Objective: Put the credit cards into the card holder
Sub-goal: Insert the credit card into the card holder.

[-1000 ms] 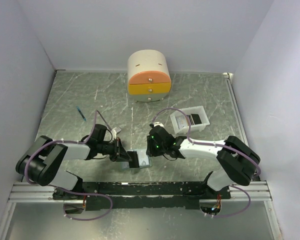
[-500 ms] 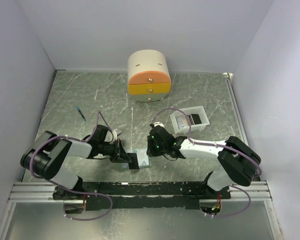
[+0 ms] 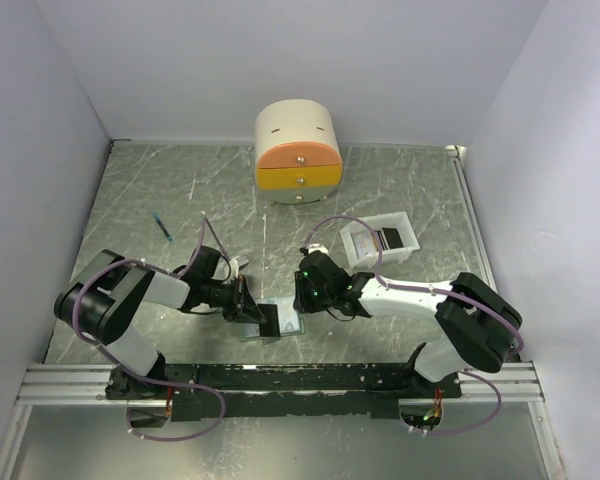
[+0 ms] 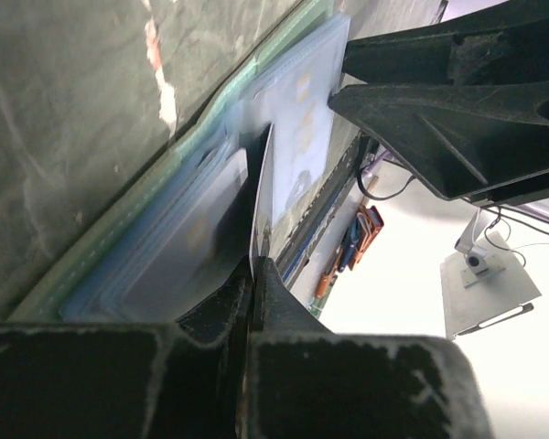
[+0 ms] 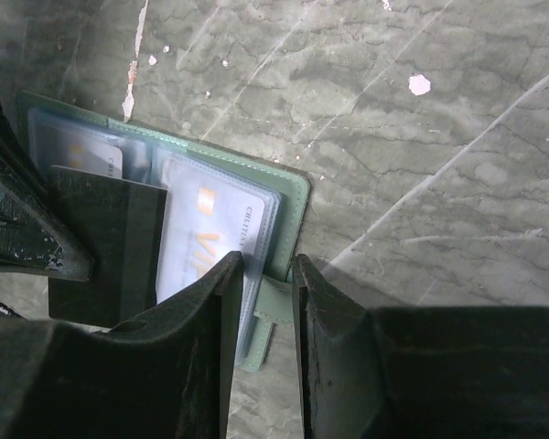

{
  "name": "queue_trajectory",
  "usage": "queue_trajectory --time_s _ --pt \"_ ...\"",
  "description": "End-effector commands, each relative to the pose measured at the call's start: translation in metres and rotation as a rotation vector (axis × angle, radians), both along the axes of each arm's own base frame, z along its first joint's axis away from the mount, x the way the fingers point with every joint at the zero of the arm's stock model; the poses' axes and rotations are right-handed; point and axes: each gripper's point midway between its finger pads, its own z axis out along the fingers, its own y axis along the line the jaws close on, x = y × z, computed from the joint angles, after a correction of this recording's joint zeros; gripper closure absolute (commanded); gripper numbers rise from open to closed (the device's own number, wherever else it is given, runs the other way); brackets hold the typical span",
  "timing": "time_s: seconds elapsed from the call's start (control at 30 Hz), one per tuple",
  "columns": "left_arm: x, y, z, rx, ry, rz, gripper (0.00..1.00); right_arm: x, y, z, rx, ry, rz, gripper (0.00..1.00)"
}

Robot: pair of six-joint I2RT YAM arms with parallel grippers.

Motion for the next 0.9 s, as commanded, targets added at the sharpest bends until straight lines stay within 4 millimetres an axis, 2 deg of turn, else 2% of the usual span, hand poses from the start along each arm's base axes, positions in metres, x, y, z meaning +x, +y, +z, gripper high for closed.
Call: queue_trajectory --time_s 0.0,0.2,0.87 --pt "0.015 0.0 -0.007 0.039 -0.078 -0.018 0.93 -0.005 -0.017 -0.013 -0.072 0.01 0.003 0.72" --pt "0.023 0.001 -0.011 0.076 -0.091 -0.001 0.93 -0.006 -0.016 -0.014 -0.07 0.016 0.008 0.72" --pt "0.025 -0.004 -0.016 0.067 -0.097 0.04 0.93 -0.01 -0.018 -0.011 -0.009 0.037 -0.07 0.73"
